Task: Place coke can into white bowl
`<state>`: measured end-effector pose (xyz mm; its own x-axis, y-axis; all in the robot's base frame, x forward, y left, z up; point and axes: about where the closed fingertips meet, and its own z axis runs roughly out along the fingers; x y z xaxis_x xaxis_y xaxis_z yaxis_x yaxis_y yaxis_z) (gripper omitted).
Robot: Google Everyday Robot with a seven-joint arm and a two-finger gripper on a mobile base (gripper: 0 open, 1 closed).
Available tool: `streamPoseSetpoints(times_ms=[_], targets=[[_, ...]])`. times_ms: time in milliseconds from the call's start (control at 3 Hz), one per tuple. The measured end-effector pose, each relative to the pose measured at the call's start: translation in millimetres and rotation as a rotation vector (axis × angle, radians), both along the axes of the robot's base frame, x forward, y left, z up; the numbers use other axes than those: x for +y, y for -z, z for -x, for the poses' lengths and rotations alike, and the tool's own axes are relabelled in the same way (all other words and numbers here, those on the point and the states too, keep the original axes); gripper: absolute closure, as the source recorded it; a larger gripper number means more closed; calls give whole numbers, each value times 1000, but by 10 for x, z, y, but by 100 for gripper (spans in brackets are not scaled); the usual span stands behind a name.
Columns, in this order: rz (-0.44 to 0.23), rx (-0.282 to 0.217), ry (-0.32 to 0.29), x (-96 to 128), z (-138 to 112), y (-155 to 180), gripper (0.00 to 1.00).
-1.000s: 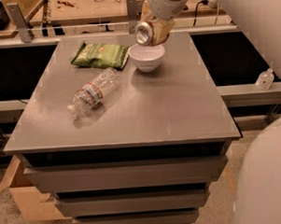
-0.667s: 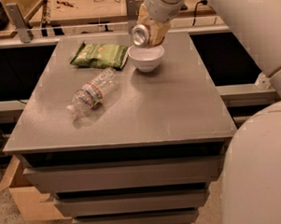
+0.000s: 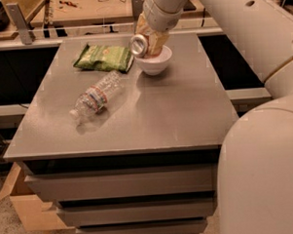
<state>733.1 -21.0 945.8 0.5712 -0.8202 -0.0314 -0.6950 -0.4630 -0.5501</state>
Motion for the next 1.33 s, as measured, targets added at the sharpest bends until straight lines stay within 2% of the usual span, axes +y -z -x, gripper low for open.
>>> streamPoseSetpoints(times_ms=[333,1333], targets=[[2,2,-1,11,-6,25,81],[4,15,-8,64,-25,119,12]])
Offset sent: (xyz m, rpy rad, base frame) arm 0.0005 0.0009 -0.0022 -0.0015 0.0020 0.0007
